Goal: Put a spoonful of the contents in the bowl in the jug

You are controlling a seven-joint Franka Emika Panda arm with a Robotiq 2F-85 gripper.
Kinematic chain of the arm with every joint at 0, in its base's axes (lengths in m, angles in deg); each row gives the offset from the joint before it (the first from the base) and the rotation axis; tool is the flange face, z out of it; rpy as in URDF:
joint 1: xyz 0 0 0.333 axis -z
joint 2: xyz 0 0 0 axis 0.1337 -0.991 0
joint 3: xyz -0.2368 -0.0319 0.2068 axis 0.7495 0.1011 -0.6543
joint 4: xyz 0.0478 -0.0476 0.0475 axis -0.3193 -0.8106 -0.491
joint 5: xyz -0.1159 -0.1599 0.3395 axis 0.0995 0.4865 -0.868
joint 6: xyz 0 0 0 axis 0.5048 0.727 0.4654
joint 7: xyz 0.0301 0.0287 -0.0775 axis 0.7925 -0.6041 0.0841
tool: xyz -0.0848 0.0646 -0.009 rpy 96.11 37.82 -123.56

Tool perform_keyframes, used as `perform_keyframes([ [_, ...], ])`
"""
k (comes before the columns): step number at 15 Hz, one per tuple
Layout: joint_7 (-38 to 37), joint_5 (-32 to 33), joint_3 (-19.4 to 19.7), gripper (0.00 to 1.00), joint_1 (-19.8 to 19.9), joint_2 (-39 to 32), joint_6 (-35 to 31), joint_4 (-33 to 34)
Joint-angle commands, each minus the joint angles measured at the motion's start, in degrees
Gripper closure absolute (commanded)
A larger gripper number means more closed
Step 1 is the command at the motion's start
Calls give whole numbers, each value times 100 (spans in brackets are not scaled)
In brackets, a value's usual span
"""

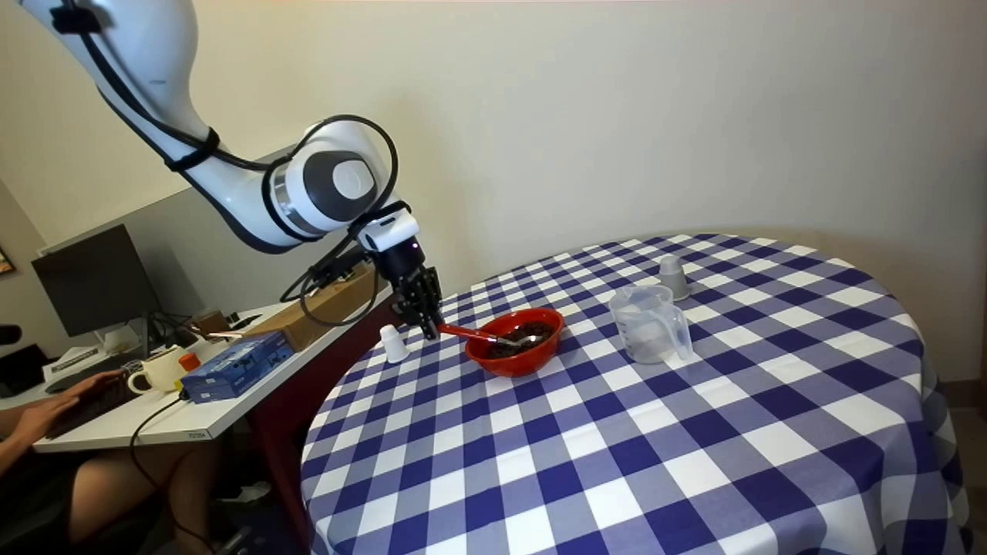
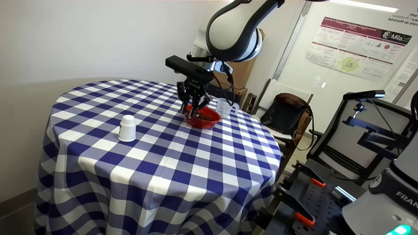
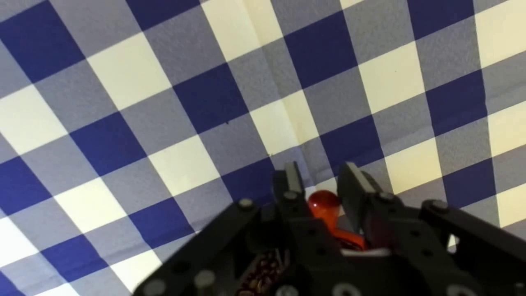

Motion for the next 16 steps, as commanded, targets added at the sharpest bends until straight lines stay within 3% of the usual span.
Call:
perform_keyframes([
  [1,128,-101,-47,47,64,283,-219,-271],
  [2,133,-98,-47,47,73,305,-233,-278],
  [8,391,-310,-145,7,293,308,-323,-280],
  [10,483,-397,-142,0,357,294,-323,-278],
  [13,595,-461,-131,3,429,250,-313,-261],
  [15,621,-474,-130,27,466,236,-309,-261],
  [16,624,-471,-126,33,475,232,-310,-265],
])
